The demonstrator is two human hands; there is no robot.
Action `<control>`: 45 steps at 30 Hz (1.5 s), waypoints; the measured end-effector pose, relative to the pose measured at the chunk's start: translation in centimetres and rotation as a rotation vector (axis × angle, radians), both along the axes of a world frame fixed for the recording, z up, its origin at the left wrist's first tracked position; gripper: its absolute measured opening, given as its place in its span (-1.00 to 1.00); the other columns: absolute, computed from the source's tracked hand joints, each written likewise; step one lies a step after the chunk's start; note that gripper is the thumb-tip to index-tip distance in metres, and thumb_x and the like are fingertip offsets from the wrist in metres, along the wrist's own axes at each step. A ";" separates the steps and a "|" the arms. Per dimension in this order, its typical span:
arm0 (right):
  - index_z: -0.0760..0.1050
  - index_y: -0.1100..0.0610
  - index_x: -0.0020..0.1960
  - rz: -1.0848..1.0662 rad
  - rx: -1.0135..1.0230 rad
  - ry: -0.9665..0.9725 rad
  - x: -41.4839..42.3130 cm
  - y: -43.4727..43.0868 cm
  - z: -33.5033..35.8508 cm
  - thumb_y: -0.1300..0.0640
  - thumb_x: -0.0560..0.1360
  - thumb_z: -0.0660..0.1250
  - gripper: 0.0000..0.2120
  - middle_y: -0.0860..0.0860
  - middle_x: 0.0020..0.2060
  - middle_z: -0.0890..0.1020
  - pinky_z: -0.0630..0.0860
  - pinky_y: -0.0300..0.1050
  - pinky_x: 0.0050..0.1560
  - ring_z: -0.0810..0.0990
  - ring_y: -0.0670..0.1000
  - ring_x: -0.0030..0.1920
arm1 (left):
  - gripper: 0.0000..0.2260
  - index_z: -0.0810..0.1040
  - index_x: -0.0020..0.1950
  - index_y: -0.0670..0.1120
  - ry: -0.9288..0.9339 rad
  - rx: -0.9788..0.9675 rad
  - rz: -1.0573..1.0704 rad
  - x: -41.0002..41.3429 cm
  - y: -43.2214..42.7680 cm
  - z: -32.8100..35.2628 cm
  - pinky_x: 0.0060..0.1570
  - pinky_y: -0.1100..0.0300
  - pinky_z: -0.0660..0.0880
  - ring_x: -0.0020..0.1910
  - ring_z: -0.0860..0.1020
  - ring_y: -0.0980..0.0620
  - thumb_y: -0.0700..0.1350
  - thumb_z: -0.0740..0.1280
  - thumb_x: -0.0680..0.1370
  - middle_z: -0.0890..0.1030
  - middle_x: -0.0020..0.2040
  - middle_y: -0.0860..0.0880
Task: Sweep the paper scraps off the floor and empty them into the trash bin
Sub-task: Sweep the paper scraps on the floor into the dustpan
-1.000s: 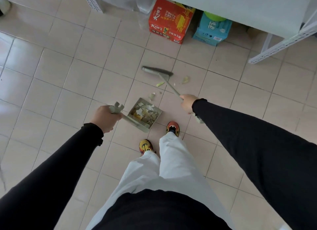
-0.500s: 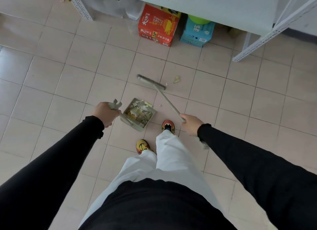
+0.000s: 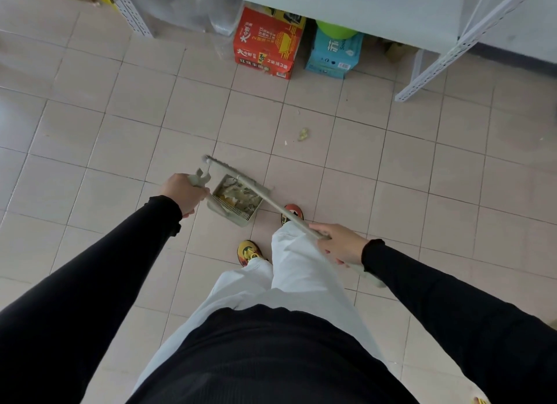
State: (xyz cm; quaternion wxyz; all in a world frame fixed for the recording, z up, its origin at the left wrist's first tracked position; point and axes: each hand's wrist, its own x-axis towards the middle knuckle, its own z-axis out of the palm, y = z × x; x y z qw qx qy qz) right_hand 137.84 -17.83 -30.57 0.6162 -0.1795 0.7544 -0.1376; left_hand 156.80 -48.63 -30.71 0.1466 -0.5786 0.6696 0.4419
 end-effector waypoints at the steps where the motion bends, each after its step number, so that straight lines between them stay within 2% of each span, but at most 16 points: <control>1: 0.29 -0.14 0.49 -0.016 -0.016 0.015 0.0 0.1 0.0 0.14 0.57 0.17 -0.49 0.03 -0.24 0.46 0.33 -0.32 -0.59 0.33 -0.15 -0.60 | -0.86 0.59 0.02 -0.21 0.000 0.004 0.003 0.2 0.1 0.0 -0.40 0.16 0.43 -0.45 0.45 -0.08 -0.19 0.35 0.50 0.49 -0.32 -0.11; 7: 0.29 -0.09 0.50 -0.100 -0.032 0.096 -0.1 -0.4 -0.5 0.14 0.58 0.16 -0.50 -0.04 -0.27 0.49 0.34 -0.31 -0.61 0.37 -0.18 -0.62 | -0.83 0.59 0.06 -0.23 0.007 0.022 0.003 1.0 0.8 0.2 -0.40 0.17 0.42 -0.43 0.43 -0.06 -0.19 0.34 0.52 0.49 -0.30 -0.12; 10: 0.37 0.05 0.42 -0.065 -0.018 0.170 0.5 -2.0 -1.2 0.14 0.59 0.13 -0.60 0.02 -0.19 0.54 0.43 -0.24 -0.56 0.48 -0.04 -0.43 | -0.82 0.59 0.08 -0.22 0.004 0.027 -0.011 1.2 0.8 0.3 -0.37 0.14 0.42 -0.42 0.43 -0.07 -0.20 0.33 0.51 0.48 -0.29 -0.12; 11: 0.37 0.10 0.39 -0.043 -0.001 0.189 0.9 -2.7 -1.6 0.15 0.59 0.11 -0.62 0.06 -0.13 0.56 0.53 -0.15 -0.44 0.52 0.03 -0.34 | -0.82 0.59 0.09 -0.20 -0.001 0.026 -0.024 1.2 0.8 0.4 -0.38 0.15 0.42 -0.42 0.44 -0.06 -0.19 0.34 0.52 0.49 -0.29 -0.11; 13: 0.33 0.15 0.41 0.003 0.062 0.213 1.8 -4.1 -2.3 0.20 0.59 0.11 -0.61 0.13 0.06 0.58 0.62 0.05 -0.04 0.61 0.16 -0.08 | -0.83 0.59 0.09 -0.17 -0.023 0.019 -0.078 1.2 0.8 0.7 -0.42 0.18 0.40 -0.43 0.45 -0.05 -0.19 0.34 0.52 0.49 -0.30 -0.09; 14: 0.29 0.18 0.43 0.031 0.095 0.213 2.4 -4.7 -2.7 0.24 0.58 0.12 -0.59 0.17 0.13 0.57 0.60 0.07 0.05 0.61 0.21 0.03 | -0.85 0.58 0.08 -0.17 -0.034 0.016 -0.105 1.1 0.8 0.9 -0.43 0.19 0.40 -0.43 0.46 -0.05 -0.19 0.34 0.52 0.48 -0.32 -0.09; 15: 0.28 0.22 0.44 0.065 0.122 0.198 3.0 -5.2 -2.9 0.29 0.57 0.15 -0.57 0.19 0.15 0.55 0.59 0.04 0.05 0.61 0.22 0.07 | -0.85 0.58 0.06 -0.17 -0.042 0.014 -0.124 1.1 0.8 1.0 -0.44 0.19 0.41 -0.43 0.46 -0.05 -0.19 0.34 0.52 0.48 -0.33 -0.09; 18: 0.32 0.31 0.41 0.148 0.146 0.061 4.3 -5.8 -2.4 0.35 0.57 0.15 -0.60 0.18 -0.07 0.50 0.50 -0.06 -0.23 0.60 0.21 -0.10 | -0.84 0.57 0.07 -0.19 -0.057 0.019 -0.135 0.8 0.9 1.3 -0.41 0.17 0.42 -0.40 0.47 -0.05 -0.21 0.34 0.52 0.49 -0.31 -0.11; 21: 0.33 0.25 0.39 0.049 0.100 -0.061 4.4 -4.8 -1.0 0.28 0.60 0.08 -0.64 0.09 -0.32 0.40 0.35 -0.16 -0.52 0.43 0.04 -0.47 | -0.83 0.54 0.11 -0.20 -0.065 0.025 -0.140 0.5 1.0 1.4 -0.41 0.16 0.42 -0.36 0.46 -0.05 -0.20 0.34 0.53 0.50 -0.27 -0.12; 23: 0.34 0.15 0.40 0.009 0.073 -0.076 4.2 -3.6 0.1 0.25 0.60 0.09 -0.62 0.06 -0.34 0.37 0.31 -0.23 -0.59 0.36 -0.02 -0.51 | -0.82 0.54 0.12 -0.20 -0.070 0.024 -0.147 0.6 0.9 1.4 -0.41 0.15 0.42 -0.35 0.47 -0.05 -0.20 0.34 0.54 0.50 -0.25 -0.13; 27: 0.36 -0.07 0.30 -0.027 0.038 -0.052 3.9 -1.4 0.8 0.21 0.56 0.10 -0.64 0.07 -0.29 0.39 0.33 -0.22 -0.57 0.36 -0.02 -0.52 | -0.81 0.56 0.12 -0.21 -0.079 0.019 -0.149 1.0 0.7 1.4 -0.37 0.14 0.44 -0.35 0.48 -0.07 -0.19 0.35 0.54 0.51 -0.25 -0.13; 29: 0.40 -0.03 0.24 -0.005 0.032 0.002 4.0 -1.2 0.4 0.20 0.56 0.08 -0.68 0.09 -0.26 0.41 0.38 -0.16 -0.49 0.38 0.02 -0.47 | -0.82 0.55 0.11 -0.20 -0.083 0.025 -0.145 1.1 0.7 1.3 -0.36 0.14 0.45 -0.35 0.48 -0.07 -0.19 0.35 0.53 0.51 -0.25 -0.13; 31: 0.41 0.11 0.17 0.032 0.046 0.058 4.4 -2.1 -0.3 0.22 0.56 0.07 -0.76 0.07 -0.27 0.42 0.42 -0.10 -0.39 0.40 0.04 -0.44 | -0.83 0.56 0.10 -0.19 -0.084 0.031 -0.149 1.1 0.8 1.2 -0.37 0.15 0.44 -0.36 0.47 -0.06 -0.21 0.34 0.52 0.51 -0.26 -0.12; 35: 0.30 0.23 0.45 0.029 0.101 -0.007 5.2 -4.4 -1.1 0.27 0.61 0.11 -0.59 0.05 -0.29 0.42 0.42 -0.15 -0.39 0.44 0.00 -0.42 | -0.81 0.59 0.09 -0.16 -0.069 0.025 -0.162 1.1 1.2 0.9 -0.39 0.16 0.44 -0.37 0.47 -0.06 -0.22 0.34 0.50 0.51 -0.26 -0.12; 38: 0.30 0.26 0.44 0.047 0.064 -0.077 5.1 -3.9 -0.3 0.24 0.61 0.09 -0.60 0.07 -0.33 0.37 0.36 -0.17 -0.49 0.40 0.01 -0.48 | -0.81 0.59 0.12 -0.13 -0.046 0.010 -0.165 1.2 1.1 0.5 -0.37 0.14 0.44 -0.38 0.48 -0.07 -0.19 0.35 0.52 0.51 -0.27 -0.10; 45: 0.23 -0.03 0.53 -0.005 0.047 -0.057 3.1 0.6 1.1 0.15 0.61 0.12 -0.50 0.06 -0.22 0.44 0.37 -0.22 -0.50 0.37 -0.04 -0.46 | -0.83 0.59 0.11 -0.08 0.017 -0.020 -0.136 0.8 0.3 0.0 -0.44 0.17 0.40 -0.41 0.46 -0.04 -0.17 0.37 0.52 0.48 -0.32 -0.07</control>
